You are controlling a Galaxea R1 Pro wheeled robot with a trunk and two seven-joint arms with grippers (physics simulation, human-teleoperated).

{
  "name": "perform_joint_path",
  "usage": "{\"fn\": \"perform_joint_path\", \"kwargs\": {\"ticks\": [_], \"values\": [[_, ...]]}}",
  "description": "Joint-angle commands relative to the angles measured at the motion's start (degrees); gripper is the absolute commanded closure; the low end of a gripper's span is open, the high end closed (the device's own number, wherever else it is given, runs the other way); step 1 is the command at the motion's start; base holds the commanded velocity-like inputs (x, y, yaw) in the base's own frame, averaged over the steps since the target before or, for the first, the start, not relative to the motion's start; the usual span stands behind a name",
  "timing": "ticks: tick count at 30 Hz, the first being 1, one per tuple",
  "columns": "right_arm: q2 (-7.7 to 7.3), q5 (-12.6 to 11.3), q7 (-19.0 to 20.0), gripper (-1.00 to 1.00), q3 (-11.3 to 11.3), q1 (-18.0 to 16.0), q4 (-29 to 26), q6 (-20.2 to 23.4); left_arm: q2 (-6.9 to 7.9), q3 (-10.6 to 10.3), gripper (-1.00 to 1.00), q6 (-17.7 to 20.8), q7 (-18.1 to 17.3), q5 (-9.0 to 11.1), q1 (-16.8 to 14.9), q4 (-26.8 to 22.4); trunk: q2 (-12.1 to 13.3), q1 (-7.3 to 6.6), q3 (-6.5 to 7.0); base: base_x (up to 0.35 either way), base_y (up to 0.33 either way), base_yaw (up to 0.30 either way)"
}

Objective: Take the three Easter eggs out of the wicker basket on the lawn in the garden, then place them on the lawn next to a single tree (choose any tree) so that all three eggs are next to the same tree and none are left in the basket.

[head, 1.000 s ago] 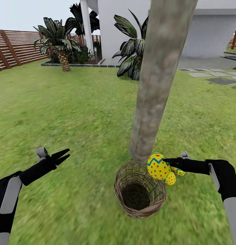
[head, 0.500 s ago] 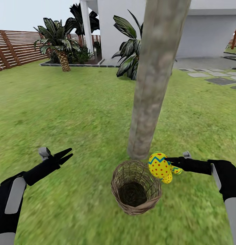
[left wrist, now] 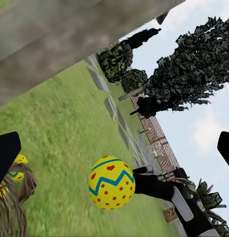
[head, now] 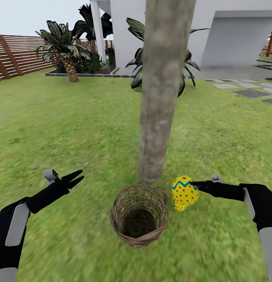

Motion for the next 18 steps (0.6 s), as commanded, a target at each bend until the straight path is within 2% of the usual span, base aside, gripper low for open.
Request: {"fn": "perform_joint_path", "kwargs": {"ticks": [1,8,10,11,13,16,18], "values": [[0.03,0.4,-0.4,1.00,-0.2,0.0,0.0,0.4,0.00,0.0,-1.00,0.2,-0.6,-0.1,0.0,0.0,0.0,0.00,-0.04,0.000,-0.321,0.000],[-0.40,0.4,-1.7,1.00,-0.3,0.0,0.0,0.3,0.07,0.0,-1.00,0.2,-0.8,-0.1,0.0,-0.2,0.0,0.00,-0.04,0.000,-0.324,0.000],[-0.73,0.4,-5.3,1.00,-0.3,0.0,-0.1,0.3,0.08,0.0,-1.00,0.2,-0.8,-0.1,0.0,-0.2,0.0,0.00,-0.04,0.000,-0.331,0.021],[-0.75,0.4,-8.7,1.00,-0.3,-0.1,-0.2,0.2,0.08,0.0,-1.00,0.2,-0.8,-0.1,0.0,-0.2,0.0,0.00,-0.04,0.000,-0.333,0.161],[-0.82,0.3,-13.0,1.00,-0.3,-0.1,-0.3,0.1,0.12,0.0,-1.00,0.2,-0.8,-0.1,0.0,-0.3,0.0,0.00,-0.04,0.000,-0.333,0.241],[-0.85,0.3,-15.3,1.00,-0.4,-0.2,-0.7,-0.1,0.16,0.0,-1.00,0.2,-1.6,-0.1,0.0,-0.3,0.0,0.00,-0.04,0.000,-0.334,0.281],[-0.61,0.4,-21.1,1.00,-1.4,-0.2,-0.7,-0.7,0.17,0.1,-1.00,0.2,-1.8,-0.1,0.0,-0.3,0.0,0.00,-0.04,0.000,-0.334,0.287]]}}
